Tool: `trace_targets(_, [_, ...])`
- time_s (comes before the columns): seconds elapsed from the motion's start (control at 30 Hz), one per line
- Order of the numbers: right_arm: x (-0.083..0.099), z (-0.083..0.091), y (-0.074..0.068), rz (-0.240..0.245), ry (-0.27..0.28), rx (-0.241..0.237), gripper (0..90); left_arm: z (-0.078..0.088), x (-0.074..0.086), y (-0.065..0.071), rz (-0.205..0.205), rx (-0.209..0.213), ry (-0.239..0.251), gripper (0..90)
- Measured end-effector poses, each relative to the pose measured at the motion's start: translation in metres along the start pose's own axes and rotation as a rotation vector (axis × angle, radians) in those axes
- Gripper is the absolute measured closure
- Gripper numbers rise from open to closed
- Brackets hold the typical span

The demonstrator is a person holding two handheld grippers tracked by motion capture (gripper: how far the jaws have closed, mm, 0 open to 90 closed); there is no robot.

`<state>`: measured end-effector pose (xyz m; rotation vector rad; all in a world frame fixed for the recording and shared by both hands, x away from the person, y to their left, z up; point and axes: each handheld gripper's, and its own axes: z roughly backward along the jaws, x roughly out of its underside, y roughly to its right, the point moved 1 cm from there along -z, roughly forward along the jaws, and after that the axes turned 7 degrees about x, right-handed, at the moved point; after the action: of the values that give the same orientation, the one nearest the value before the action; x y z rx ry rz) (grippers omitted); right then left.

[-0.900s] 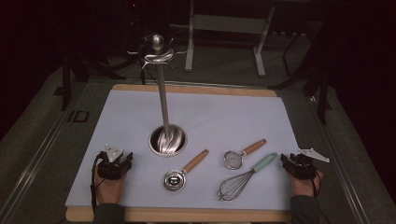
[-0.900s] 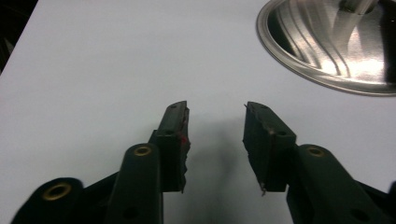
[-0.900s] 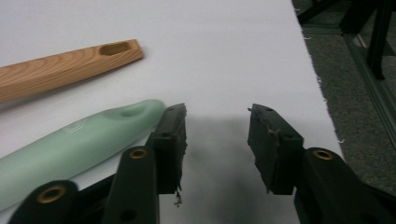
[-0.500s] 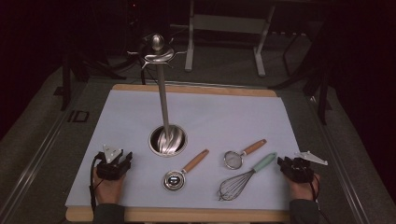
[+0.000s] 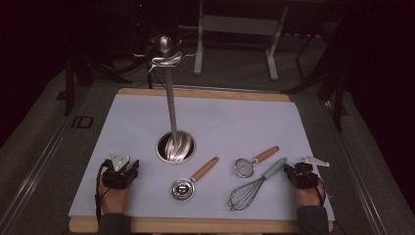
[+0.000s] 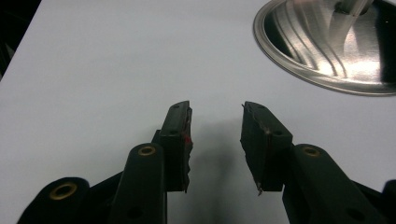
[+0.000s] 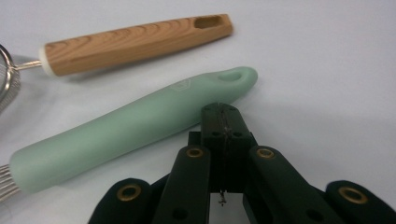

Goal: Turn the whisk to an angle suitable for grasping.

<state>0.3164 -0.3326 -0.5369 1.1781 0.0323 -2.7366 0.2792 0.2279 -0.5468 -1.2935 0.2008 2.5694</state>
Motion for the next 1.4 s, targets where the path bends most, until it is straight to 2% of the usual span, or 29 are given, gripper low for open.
trace_targets(0.13, [-0.007, -0.007, -0.008, 0.025, -0.012, -0.021, 90.0, 0.000, 0.000, 0.000, -0.003, -0.001, 0.000, 63.1])
trace_targets(0.4, [-0.020, -0.019, -0.021, 0.040, -0.030, -0.056, 90.0, 0.000, 0.000, 0.000, 0.000, -0.003, 0.002, 63.1])
trace_targets(0.67, [-0.036, -0.031, -0.041, 0.097, -0.053, -0.087, 90.0, 0.000, 0.000, 0.000, 0.001, -0.002, 0.003, 63.2])
trace_targets(0.9, [-0.041, -0.034, -0.050, 0.117, -0.061, -0.103, 90.0, 0.000, 0.000, 0.000, 0.000, -0.003, 0.004, 63.2])
trace_targets(0.97, [-0.045, -0.035, -0.055, 0.120, -0.064, -0.127, 90.0, 0.000, 0.000, 0.000, 0.000, -0.003, 0.005, 63.2])
trace_targets(1.2, [-0.053, -0.036, -0.067, 0.135, -0.062, -0.156, 90.0, 0.000, 0.000, 0.000, 0.001, -0.002, 0.005, 63.2])
trace_targets(1.3, [-0.056, -0.034, -0.073, 0.131, -0.059, -0.175, 87.0, 0.001, 0.000, 0.000, 0.000, -0.001, 0.007, 63.1])
trace_targets(1.37, [-0.057, -0.031, -0.076, 0.121, -0.055, -0.195, 79.7, 0.001, 0.000, 0.000, -0.001, 0.000, 0.007, 63.1])
trace_targets(1.4, [-0.057, -0.031, -0.076, 0.121, -0.055, -0.195, 79.7, 0.001, 0.000, 0.000, 0.000, 0.000, 0.007, 63.1])
